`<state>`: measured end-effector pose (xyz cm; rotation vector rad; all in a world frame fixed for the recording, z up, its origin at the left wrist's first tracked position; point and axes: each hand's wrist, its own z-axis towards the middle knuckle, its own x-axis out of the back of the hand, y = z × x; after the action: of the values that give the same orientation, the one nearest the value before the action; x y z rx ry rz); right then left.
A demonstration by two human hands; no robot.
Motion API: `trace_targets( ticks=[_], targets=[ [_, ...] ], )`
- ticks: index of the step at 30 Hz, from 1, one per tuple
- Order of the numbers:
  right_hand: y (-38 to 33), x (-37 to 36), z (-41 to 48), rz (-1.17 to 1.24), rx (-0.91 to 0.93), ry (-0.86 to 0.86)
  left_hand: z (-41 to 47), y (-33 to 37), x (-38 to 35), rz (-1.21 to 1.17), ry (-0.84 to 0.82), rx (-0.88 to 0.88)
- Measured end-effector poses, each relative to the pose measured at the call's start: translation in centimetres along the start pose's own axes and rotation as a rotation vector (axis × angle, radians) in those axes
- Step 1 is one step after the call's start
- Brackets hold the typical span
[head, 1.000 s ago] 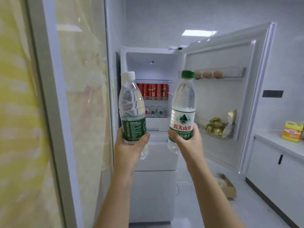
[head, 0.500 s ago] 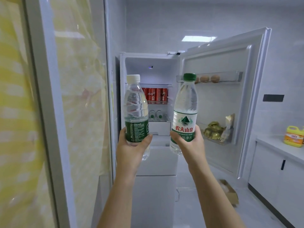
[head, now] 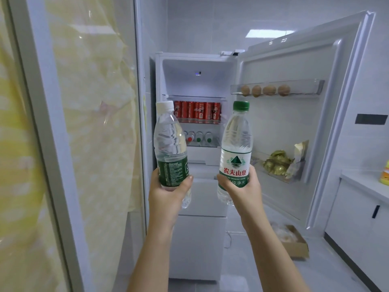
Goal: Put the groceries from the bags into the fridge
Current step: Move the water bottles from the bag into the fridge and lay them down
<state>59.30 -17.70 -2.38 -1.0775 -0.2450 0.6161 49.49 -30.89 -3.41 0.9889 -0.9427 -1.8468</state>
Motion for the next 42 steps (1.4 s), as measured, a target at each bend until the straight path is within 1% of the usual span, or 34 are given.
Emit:
trace_targets(
  ticks=[7,15,23,31,36,42],
  targets=[
    [1.5,0.8,1.7,0.012,-0.029,-0.006,1.0,-1.6,-1.7,0.052,-0.014,0.007],
    [5.2,-0.7,5.6,-0.009,-0.041,0.005,5.2,-5.0,-3.0,0.046,-0.026,0.015],
    [9.4,-4.9,12.9,-0.053,-0.03,0.031,13.9,-9.4,-4.0,0.037,-0.048,0.052],
    [13.2,-10.4,20.7,-0.069,-0.014,0.084,24.5,-13.0,-4.8,0.042,-0.13,0.045],
    [15.8,-13.1,23.5,-0.065,-0.023,0.096,28.6,-15.3,-4.2,0.036,-0.161,0.056],
    [17.9,-15.5,26.0,-0.071,-0.039,0.069,32.1,-17.4,-4.0,0.04,-0.17,0.056]
  ],
)
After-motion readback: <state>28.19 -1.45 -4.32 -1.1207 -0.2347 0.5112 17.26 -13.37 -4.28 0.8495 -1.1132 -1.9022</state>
